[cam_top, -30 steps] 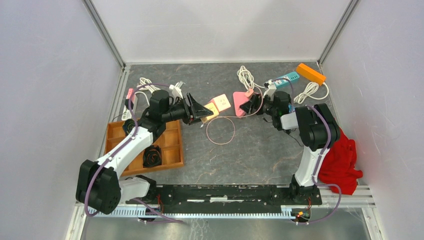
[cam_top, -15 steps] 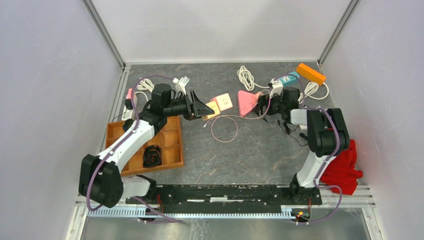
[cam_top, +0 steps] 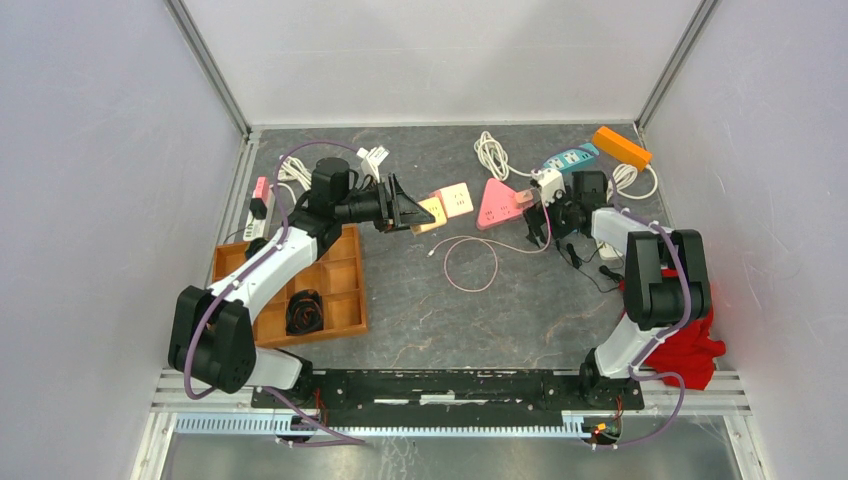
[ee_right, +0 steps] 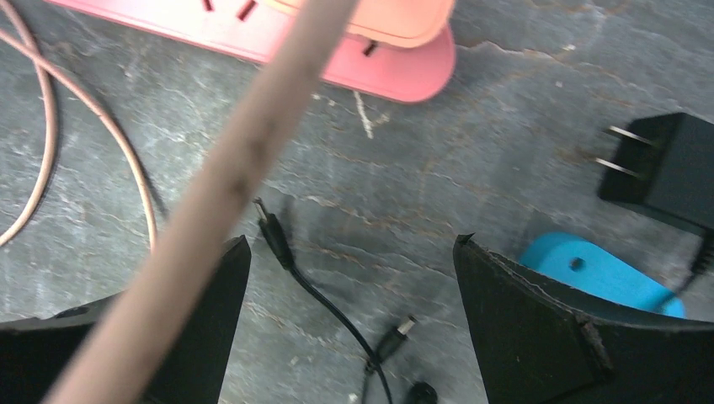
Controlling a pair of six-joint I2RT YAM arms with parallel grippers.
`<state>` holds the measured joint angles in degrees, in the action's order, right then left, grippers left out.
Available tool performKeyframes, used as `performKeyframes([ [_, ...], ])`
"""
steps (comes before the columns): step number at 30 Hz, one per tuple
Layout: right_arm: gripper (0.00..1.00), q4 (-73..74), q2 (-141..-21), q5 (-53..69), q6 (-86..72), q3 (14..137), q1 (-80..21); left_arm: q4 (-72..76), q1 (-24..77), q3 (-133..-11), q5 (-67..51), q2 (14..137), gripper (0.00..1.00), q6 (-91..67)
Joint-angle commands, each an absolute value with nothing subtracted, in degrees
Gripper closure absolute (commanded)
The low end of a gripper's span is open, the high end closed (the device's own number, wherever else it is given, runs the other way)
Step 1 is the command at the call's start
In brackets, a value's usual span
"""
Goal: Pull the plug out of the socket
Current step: Place the socket at the center of the board, then remove the plug from the socket.
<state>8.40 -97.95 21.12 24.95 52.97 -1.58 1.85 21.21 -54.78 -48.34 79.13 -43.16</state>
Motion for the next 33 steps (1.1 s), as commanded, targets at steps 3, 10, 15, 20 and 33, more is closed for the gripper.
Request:
performKeyframes([
  [3, 0.12, 11.3, -99.1, 9.1, 25.1, 59.8, -2.3, 8.1, 20.9, -57.1, -51.4, 78.1, 0.98, -41.1],
  [10, 0.12, 6.1, -100.2, -3.3, 26.0, 56.7, -3.7, 6.0, 20.9, -56.9, -50.9, 76.8, 0.98, -39.4],
  [15, 0.13, 6.1, -97.5, -14.7, 40.7, 55.4, -7.0, 5.6, 20.9, -57.0, -50.8, 76.6, 0.98, -38.8],
  [20, 0.11, 1.5, -95.5, -24.2, 49.0, 53.1, -5.9, 5.8, 20.9, -57.3, -50.8, 77.0, 0.98, -38.7],
  [33, 0.05, -11.8, -91.2, -36.5, 65.5, 54.8, -4.0, 6.2, 21.5, -58.9, -52.2, 78.1, 0.98, -37.6],
])
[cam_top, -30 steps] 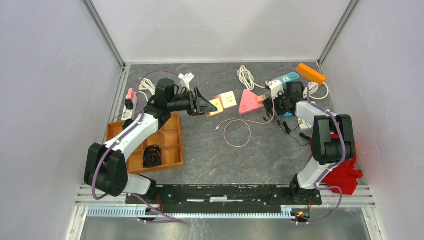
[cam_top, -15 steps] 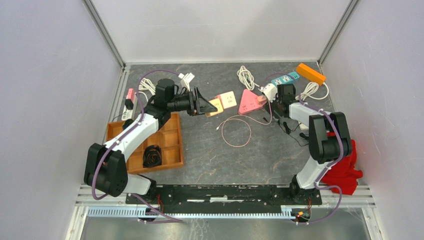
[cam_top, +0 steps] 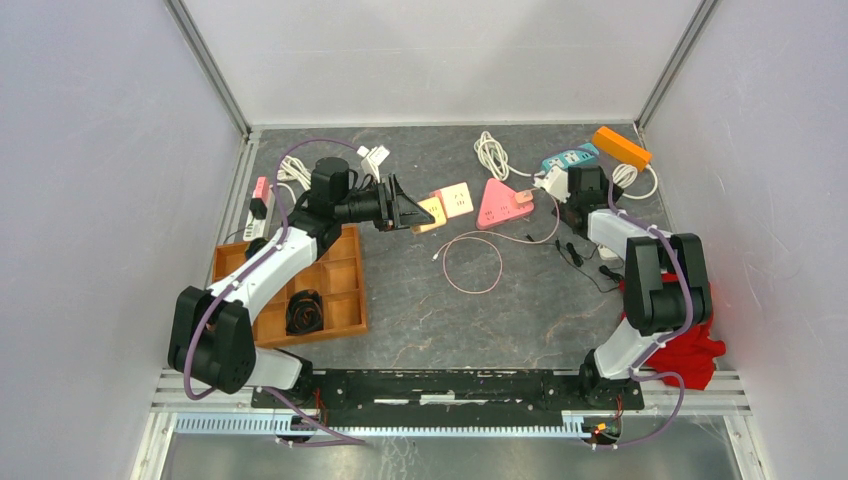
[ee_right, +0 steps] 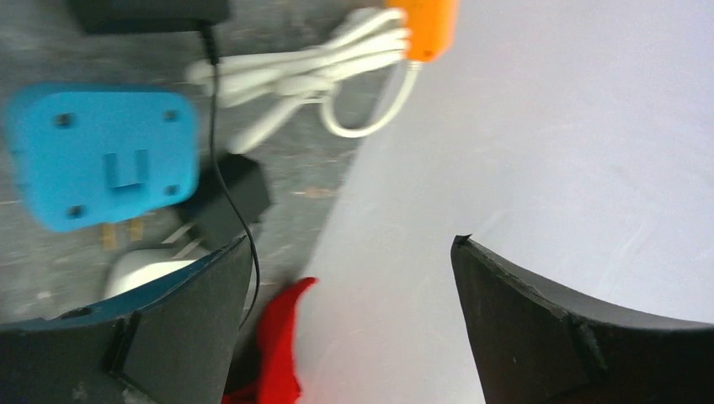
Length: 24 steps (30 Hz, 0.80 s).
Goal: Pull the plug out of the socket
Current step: Remove the plug from the socket.
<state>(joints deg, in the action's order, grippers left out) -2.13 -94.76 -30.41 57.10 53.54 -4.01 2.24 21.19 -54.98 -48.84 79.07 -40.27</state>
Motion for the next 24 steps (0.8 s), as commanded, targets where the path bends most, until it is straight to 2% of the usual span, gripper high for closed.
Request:
performKeyframes([
  [1, 0.03, -11.5, -91.6, -36.6, 66.4, 55.9, -4.0, 6.7, 21.8, -59.0, -52.2, 78.5, 0.98, -37.7],
  [4, 0.04, -5.0, -93.4, -31.6, 74.7, 57.5, -5.1, 7.5, 23.0, -59.7, -52.4, 80.0, 0.98, -37.7],
  [7, 0.02, -17.7, -97.1, -39.0, 88.7, 53.1, -4.9, 7.5, 23.8, -61.0, -53.1, 81.2, 0.98, -37.5],
  [10, 0.02, -3.8, -99.9, -35.3, 76.0, 67.3, -1.6, 7.5, 24.4, -62.1, -53.1, 81.9, 0.98, -36.4],
  [13, 0.02, 12.6, -98.5, -19.9, 62.8, 78.1, -0.3, 8.7, 24.9, -62.2, -53.6, 83.0, 0.98, -35.0],
  [17, 0.02, 26.3, -93.4, 9.3, 60.8, 80.3, -0.3, 8.9, 25.4, -62.9, -54.7, 85.1, 0.98, -34.0],
  [24, 0.03, 32.7, -92.2, 27.5, 50.3, 79.3, -0.3, 7.7, 25.4, -63.2, -54.9, 85.4, 0.98, -31.4],
])
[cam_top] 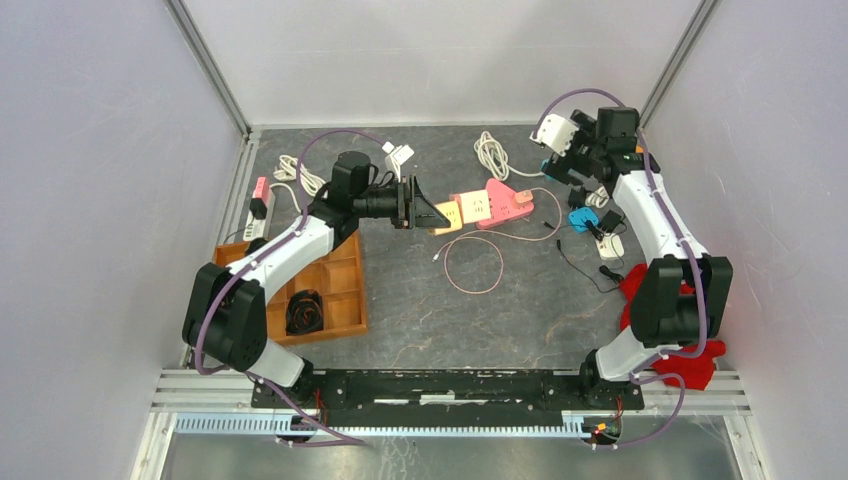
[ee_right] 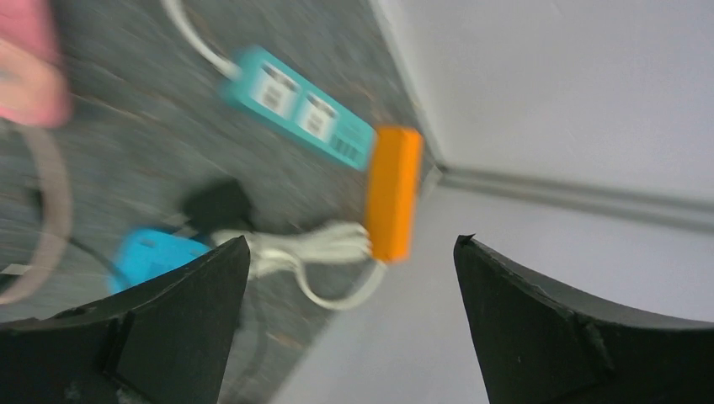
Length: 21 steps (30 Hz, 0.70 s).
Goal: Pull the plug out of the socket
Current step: Remove the plug from the socket.
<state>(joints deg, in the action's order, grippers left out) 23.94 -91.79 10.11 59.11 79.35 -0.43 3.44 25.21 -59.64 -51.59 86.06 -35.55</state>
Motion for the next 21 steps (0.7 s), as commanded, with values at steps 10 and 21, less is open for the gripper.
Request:
performKeyframes([
  [10, 0.02, -9.0, -70.3, 71.3, 6.8, 56.4, -1.5, 9.8, 28.4, -59.3, -55.0, 80.8, 0.98, -15.3],
  [21, 0.02, -5.4, -68.0, 81.3, 11.3, 48.9, -7.2, 16.7, 28.3, -52.2, -58.5, 76.2, 0.98, -7.6],
])
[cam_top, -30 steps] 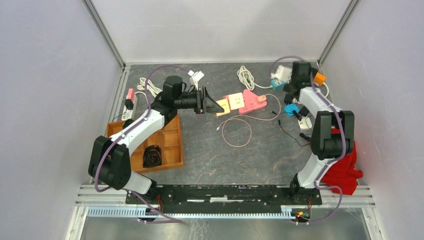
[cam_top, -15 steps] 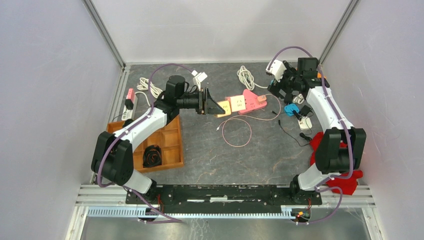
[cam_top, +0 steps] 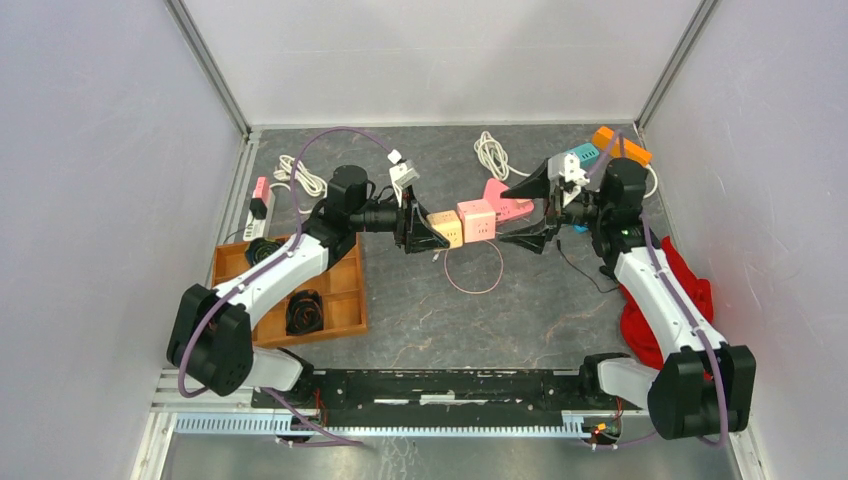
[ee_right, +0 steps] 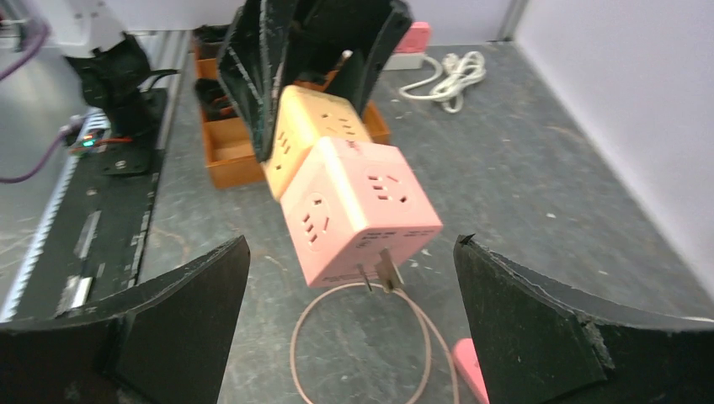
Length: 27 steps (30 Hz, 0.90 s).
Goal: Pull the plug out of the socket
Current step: Remove the plug from the socket.
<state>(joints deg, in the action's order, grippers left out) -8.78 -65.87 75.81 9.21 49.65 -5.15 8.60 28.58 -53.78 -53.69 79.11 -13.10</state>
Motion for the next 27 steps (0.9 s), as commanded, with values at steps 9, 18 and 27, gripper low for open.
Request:
performKeyframes([
  [9, 0.02, -12.5, -66.2, 75.2, 4.1, 46.0, -7.9, 7.8, 28.5, -48.6, -59.7, 67.5, 0.97, 11.3],
  [18, 0.02, -4.5, -67.4, 79.0, 12.0, 47.2, -15.9, 2.3, 29.3, -46.5, -57.8, 63.3, 0.96, 22.2],
  [27, 0.02, -4.3, -67.3, 76.8, 13.7, 46.3, -20.8, 2.2, 29.9, -46.7, -58.5, 63.7, 0.96, 22.2],
])
